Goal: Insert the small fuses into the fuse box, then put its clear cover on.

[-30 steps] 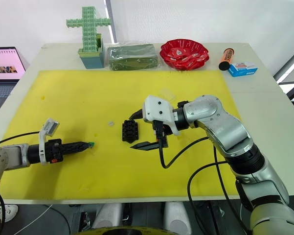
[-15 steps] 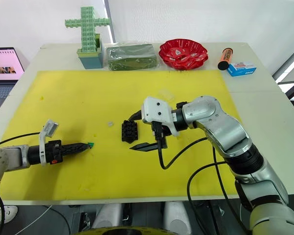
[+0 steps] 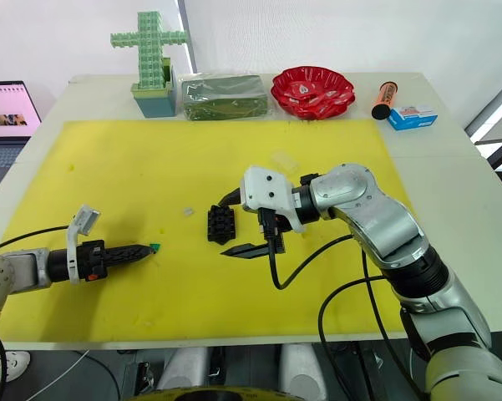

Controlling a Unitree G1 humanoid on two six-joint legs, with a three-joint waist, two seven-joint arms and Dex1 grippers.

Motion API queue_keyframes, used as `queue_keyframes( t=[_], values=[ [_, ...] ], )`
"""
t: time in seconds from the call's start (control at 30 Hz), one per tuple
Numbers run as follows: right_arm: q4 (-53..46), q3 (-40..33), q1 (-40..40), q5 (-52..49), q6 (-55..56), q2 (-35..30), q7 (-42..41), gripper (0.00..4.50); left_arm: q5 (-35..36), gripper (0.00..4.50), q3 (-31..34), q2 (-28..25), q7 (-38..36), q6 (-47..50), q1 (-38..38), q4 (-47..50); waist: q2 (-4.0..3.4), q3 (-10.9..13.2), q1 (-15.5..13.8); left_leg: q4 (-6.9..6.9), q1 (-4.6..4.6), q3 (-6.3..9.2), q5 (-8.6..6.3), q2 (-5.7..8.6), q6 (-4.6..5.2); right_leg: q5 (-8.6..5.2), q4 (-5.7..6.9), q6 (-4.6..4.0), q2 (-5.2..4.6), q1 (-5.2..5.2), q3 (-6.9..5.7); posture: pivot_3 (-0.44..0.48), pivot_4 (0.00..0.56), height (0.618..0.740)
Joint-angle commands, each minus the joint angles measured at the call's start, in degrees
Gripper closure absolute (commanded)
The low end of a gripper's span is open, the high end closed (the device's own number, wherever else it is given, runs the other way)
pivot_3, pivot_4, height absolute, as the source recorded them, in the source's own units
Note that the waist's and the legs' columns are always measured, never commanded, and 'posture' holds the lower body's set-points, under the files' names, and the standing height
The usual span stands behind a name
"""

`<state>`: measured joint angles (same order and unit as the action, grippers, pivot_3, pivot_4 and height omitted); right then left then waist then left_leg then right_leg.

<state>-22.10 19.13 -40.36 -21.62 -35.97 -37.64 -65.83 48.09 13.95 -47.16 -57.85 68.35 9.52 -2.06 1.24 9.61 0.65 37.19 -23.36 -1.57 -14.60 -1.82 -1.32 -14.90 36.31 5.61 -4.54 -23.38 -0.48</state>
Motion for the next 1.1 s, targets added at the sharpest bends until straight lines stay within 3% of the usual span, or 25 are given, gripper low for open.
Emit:
queue_keyframes(
  t=[0.03, 0.13, 1.1],
  values=[
    [-0.5, -0.6, -1.3, -0.1, 1.1, 0.3, -0.3, 0.00, -0.3, 3.56, -1.1, 0.1, -0.1, -0.1, -0.1, 0.2, 0.00, 0.0, 0.0, 0.00, 0.00, 0.00, 0.00, 0.00, 0.00, 0.00, 0.00, 0.00, 0.00, 0.00, 0.00, 0.000, 0.150, 0.740],
    [-0.7, -0.7, -1.2, 0.0, 1.1, 0.2, -0.4, 0.00, -0.4, 4.17, -1.5, -0.1, -0.5, -0.3, -0.1, 0.2, 0.00, 0.0, 0.0, 0.00, 0.00, 0.00, 0.00, 0.00, 0.00, 0.00, 0.00, 0.00, 0.00, 0.00, 0.00, 0.000, 0.150, 0.740],
    [-1.2, -0.8, -0.4, 0.3, 1.1, 0.2, -0.2, 0.00, -0.2, 4.34, -0.1, 0.3, -1.8, -4.3, -0.4, 2.3, -0.01, 0.0, -0.1, 0.01, 0.00, 0.01, 0.00, 0.01, 0.00, 0.00, 0.00, 0.00, -0.03, 0.01, 0.00, 0.000, 0.150, 0.740]
  ],
)
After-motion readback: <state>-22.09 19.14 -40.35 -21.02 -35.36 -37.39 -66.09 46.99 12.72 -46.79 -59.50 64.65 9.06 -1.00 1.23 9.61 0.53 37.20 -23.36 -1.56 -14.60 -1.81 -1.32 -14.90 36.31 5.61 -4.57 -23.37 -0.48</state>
